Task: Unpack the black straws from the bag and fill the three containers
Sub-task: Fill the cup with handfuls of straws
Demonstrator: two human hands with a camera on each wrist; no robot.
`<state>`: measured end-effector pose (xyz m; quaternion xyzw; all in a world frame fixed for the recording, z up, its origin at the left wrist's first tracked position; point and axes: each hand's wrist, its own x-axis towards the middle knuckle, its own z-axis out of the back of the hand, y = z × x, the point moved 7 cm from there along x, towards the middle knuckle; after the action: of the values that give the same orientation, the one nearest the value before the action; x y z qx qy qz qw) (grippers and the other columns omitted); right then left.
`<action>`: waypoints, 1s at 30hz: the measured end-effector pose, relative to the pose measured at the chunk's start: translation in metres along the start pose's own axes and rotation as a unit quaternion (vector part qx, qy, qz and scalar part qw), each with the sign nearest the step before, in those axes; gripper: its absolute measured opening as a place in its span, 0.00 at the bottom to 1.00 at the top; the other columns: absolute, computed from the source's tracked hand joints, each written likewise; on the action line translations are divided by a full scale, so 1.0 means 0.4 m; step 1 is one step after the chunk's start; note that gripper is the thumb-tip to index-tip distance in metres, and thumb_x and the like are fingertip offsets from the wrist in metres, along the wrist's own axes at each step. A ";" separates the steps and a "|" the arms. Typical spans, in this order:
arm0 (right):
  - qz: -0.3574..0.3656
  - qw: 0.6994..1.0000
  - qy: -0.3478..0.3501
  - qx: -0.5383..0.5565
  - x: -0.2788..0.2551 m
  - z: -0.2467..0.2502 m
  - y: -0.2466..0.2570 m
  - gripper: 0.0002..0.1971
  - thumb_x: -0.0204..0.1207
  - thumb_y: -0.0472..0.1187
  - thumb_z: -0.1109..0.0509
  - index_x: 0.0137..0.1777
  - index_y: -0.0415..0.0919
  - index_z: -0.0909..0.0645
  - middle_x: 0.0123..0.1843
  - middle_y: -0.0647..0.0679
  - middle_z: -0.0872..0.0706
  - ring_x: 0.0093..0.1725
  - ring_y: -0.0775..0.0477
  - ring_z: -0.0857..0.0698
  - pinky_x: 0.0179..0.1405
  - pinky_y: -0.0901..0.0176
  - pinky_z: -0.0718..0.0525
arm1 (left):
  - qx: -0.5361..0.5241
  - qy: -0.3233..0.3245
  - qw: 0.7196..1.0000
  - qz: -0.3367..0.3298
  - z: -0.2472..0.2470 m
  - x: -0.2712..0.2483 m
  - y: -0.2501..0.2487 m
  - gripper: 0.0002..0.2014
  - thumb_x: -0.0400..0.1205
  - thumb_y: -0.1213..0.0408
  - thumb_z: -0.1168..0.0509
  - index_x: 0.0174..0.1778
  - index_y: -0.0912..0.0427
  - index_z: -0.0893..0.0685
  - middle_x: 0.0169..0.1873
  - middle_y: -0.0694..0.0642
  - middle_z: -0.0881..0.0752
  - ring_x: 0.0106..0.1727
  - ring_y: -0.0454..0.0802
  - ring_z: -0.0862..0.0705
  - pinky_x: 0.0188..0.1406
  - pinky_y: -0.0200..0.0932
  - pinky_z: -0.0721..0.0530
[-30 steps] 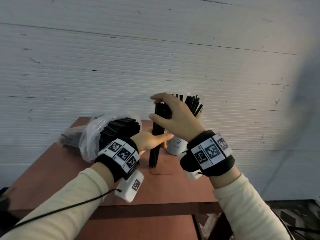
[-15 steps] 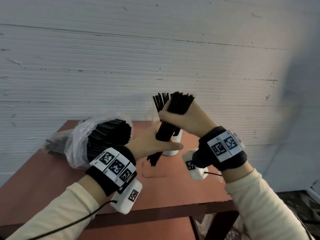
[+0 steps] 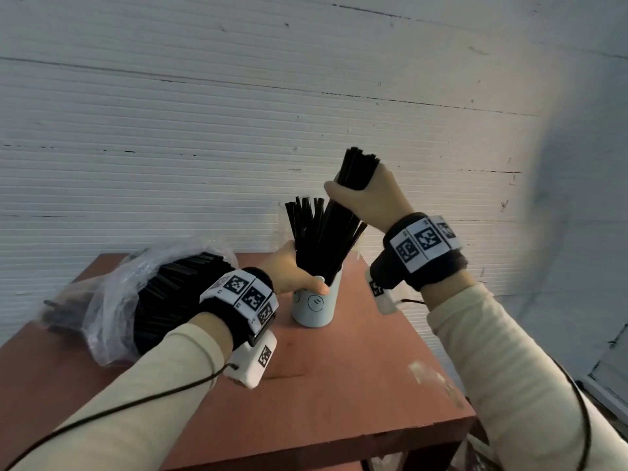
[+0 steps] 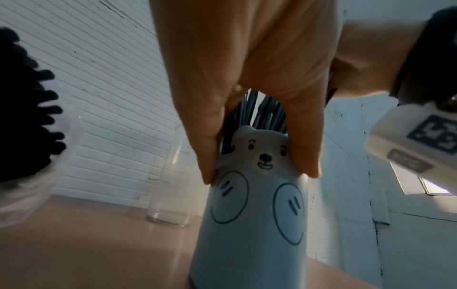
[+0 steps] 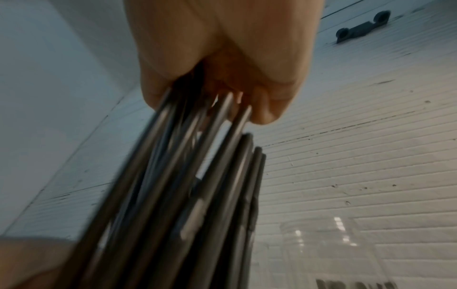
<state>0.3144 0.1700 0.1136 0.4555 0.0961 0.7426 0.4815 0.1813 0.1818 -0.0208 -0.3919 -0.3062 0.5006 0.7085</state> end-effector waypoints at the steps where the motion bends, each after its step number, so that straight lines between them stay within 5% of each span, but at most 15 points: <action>1: 0.000 1.000 0.002 -0.009 0.002 -0.011 -0.009 0.21 0.71 0.47 0.28 0.38 0.24 0.22 0.33 0.36 0.17 0.31 0.43 0.17 0.31 0.48 0.17 | 0.007 0.007 1.000 -0.004 -0.001 0.003 0.001 0.35 0.60 0.64 0.17 0.62 0.48 0.25 0.56 0.49 0.16 0.60 0.47 0.18 0.65 0.51 0.19; 4: -0.013 0.999 0.031 -0.042 0.003 -0.048 -0.043 0.22 0.71 0.50 0.27 0.30 0.30 0.26 0.29 0.35 0.19 0.34 0.36 0.18 0.33 0.45 0.19 | 0.014 0.013 1.000 -0.011 0.000 0.008 0.006 0.39 0.54 0.56 0.18 0.63 0.49 0.23 0.54 0.47 0.15 0.60 0.47 0.17 0.66 0.53 0.19; 6: -0.017 0.993 0.074 -0.094 0.002 -0.074 -0.057 0.24 0.71 0.59 0.28 0.25 0.43 0.32 0.26 0.48 0.24 0.40 0.40 0.21 0.43 0.46 0.22 | 0.018 0.013 1.000 -0.014 0.000 0.014 0.012 0.44 0.50 0.50 0.19 0.65 0.49 0.23 0.55 0.47 0.14 0.61 0.47 0.17 0.66 0.55 0.19; 9: -0.037 0.979 0.123 -0.157 -0.001 -0.083 -0.058 0.23 0.65 0.75 0.36 0.37 0.55 0.25 0.43 0.51 0.21 0.60 0.39 0.26 0.64 0.44 0.29 | 0.016 0.014 1.000 -0.018 -0.001 0.019 0.018 0.48 0.50 0.48 0.18 0.68 0.49 0.25 0.58 0.47 0.15 0.63 0.47 0.18 0.68 0.56 0.20; 12: -0.030 0.992 0.109 -0.063 -0.018 -0.065 -0.038 0.31 0.69 0.68 0.30 0.68 0.55 0.28 0.64 0.51 0.25 0.69 0.47 0.32 0.67 0.49 0.27 | 0.013 0.010 1.000 -0.018 0.002 0.016 0.018 0.46 0.51 0.50 0.18 0.68 0.48 0.25 0.57 0.46 0.15 0.63 0.47 0.18 0.68 0.55 0.20; 14: 0.030 0.998 0.034 0.043 -0.033 -0.044 -0.004 0.37 0.71 0.58 0.24 0.75 0.51 0.36 0.69 0.51 0.28 0.68 0.51 0.26 0.64 0.57 0.24 | 0.013 0.003 1.000 -0.011 0.004 0.017 0.023 0.45 0.52 0.51 0.17 0.67 0.48 0.24 0.57 0.46 0.15 0.62 0.47 0.18 0.68 0.54 0.20; 18: 0.167 0.981 -0.068 0.070 -0.065 -0.033 0.046 0.33 0.75 0.43 0.24 0.76 0.49 0.37 0.73 0.51 0.32 0.66 0.53 0.20 0.64 0.64 0.20 | 0.006 -0.003 1.000 -0.002 0.004 0.024 0.036 0.48 0.48 0.48 0.16 0.67 0.46 0.24 0.58 0.45 0.14 0.63 0.46 0.17 0.68 0.54 0.20; 21: 0.183 0.981 0.008 -0.057 -0.067 -0.085 0.050 0.19 0.85 0.46 0.37 0.74 0.44 0.26 0.73 0.51 0.23 0.69 0.52 0.21 0.69 0.55 0.23 | 0.003 -0.007 1.000 -0.002 0.003 0.027 0.037 0.48 0.48 0.48 0.16 0.66 0.48 0.23 0.57 0.46 0.14 0.62 0.46 0.17 0.67 0.54 0.19; 24: 0.145 0.971 0.084 -0.173 -0.064 -0.122 0.027 0.20 0.87 0.53 0.47 0.72 0.47 0.23 0.71 0.54 0.19 0.69 0.51 0.20 0.69 0.48 0.24 | 0.001 0.000 1.000 -0.005 -0.002 0.026 0.033 0.49 0.47 0.48 0.16 0.68 0.49 0.24 0.58 0.47 0.14 0.63 0.47 0.17 0.68 0.54 0.19; 30: 0.182 0.961 0.070 -0.198 -0.071 -0.110 0.040 0.23 0.86 0.53 0.43 0.79 0.51 0.31 0.80 0.56 0.30 0.75 0.50 0.25 0.72 0.53 0.29 | -0.008 0.000 1.000 -0.007 -0.005 0.017 0.016 0.41 0.59 0.62 0.16 0.69 0.54 0.23 0.58 0.50 0.14 0.63 0.48 0.17 0.69 0.54 0.20</action>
<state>0.2741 0.1519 0.0813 0.3078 -0.1040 0.8517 0.4112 0.1818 0.1889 -0.0271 -0.3957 -0.3127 0.4934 0.7087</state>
